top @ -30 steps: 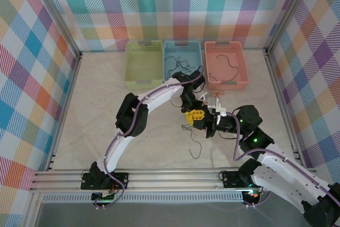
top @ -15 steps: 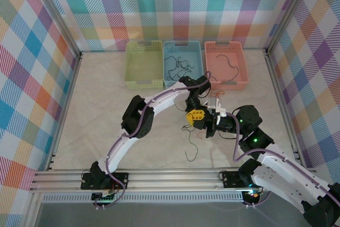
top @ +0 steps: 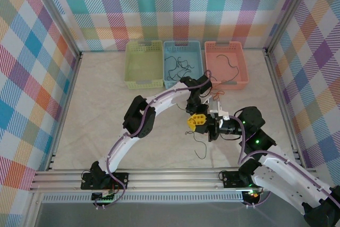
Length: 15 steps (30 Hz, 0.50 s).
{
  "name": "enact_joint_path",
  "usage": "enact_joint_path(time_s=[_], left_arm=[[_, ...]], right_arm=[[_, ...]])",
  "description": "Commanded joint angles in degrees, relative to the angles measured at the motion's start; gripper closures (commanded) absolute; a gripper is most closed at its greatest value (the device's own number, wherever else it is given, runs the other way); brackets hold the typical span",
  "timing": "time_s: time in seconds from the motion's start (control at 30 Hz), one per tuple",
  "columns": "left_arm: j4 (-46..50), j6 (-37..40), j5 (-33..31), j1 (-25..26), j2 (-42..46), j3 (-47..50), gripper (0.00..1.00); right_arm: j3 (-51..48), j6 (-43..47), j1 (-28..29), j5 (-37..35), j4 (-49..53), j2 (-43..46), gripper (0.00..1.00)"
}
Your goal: Untangle the cables
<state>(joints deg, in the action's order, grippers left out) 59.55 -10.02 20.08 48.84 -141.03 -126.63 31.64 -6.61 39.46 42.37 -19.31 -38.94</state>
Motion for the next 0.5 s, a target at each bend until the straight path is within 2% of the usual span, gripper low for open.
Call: enact_joint_path(time_s=[0.0, 0.1, 0.23, 0.47], left_arm=[[-2.83, -3.29, -4.46, -1.79, 4.76, 2.49, 0.88], [-5.93, -5.5, -5.81, -3.76, 6.58, 6.59, 0.92], [-9.94, -7.55, -4.35, -6.33, 8.46, 11.69, 0.92], [-11.07, -7.43, -6.51, -7.69, 10.03, 14.94, 0.92]], right_arm=[[3.36, -3.79, 0.8, 11.41, -2.32, -0.92, 1.0], [6.04, -4.9, 3.05, 15.82, -1.33, -1.16, 1.0], [8.65, -4.19, 6.14, 18.39, 2.03, 0.53, 1.0], [10.64, -3.22, 7.73, 18.25, 6.04, 5.61, 1.0]])
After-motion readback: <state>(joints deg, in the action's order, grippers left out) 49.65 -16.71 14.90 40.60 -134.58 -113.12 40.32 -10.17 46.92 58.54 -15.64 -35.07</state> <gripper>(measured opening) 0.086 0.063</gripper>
